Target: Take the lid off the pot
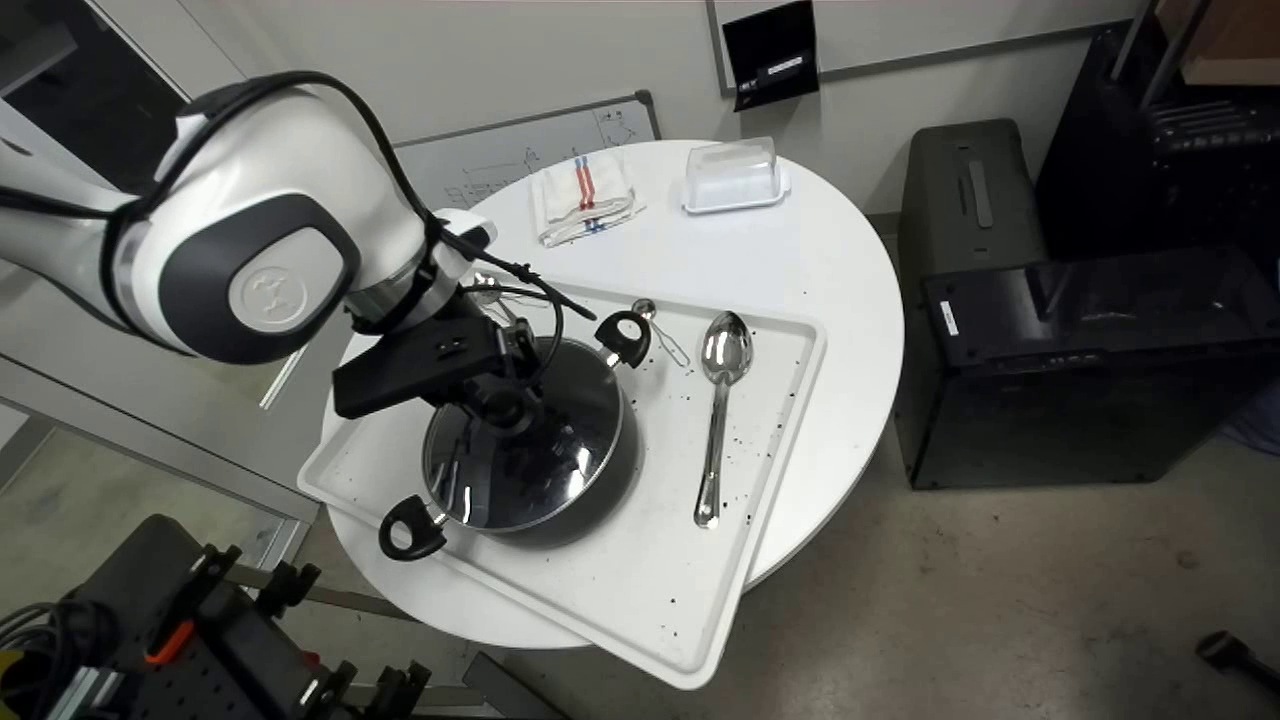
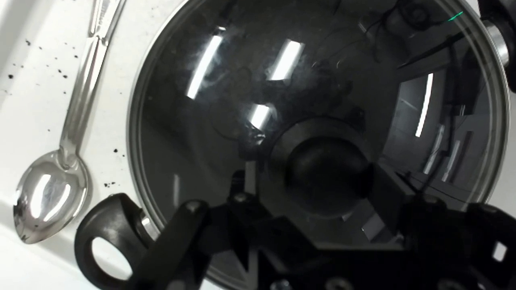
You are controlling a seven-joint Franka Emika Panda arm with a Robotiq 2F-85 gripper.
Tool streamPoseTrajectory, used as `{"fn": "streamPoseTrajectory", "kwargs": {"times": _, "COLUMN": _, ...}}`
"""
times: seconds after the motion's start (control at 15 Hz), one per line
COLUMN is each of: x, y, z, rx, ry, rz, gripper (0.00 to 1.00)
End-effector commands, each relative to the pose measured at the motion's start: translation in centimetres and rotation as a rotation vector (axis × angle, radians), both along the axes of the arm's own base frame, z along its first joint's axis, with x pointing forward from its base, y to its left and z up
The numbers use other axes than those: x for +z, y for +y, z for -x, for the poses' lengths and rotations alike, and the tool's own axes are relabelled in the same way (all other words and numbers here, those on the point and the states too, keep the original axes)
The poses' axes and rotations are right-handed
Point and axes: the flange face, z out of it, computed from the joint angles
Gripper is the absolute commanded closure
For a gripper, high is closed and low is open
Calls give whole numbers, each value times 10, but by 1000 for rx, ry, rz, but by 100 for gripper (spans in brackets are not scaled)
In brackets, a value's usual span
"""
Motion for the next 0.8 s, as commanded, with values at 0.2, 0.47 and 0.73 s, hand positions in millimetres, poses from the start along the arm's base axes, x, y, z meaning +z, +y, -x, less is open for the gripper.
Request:
{"fn": "streamPoseTrajectory", "kwargs": {"times": 0.2, "x": 0, "y": -3, "z": -4, "rx": 5, "ry": -31, "rz": -2, "gripper": 75}}
{"fn": "streamPoseTrajectory", "kwargs": {"times": 0.47, "x": -1, "y": -10, "z": -5, "rx": -6, "ry": -31, "rz": 9, "gripper": 75}}
{"fn": "streamPoseTrajectory", "kwargs": {"times": 0.73, "x": 0, "y": -22, "z": -5, "rx": -25, "ry": -33, "rz": 23, "gripper": 75}}
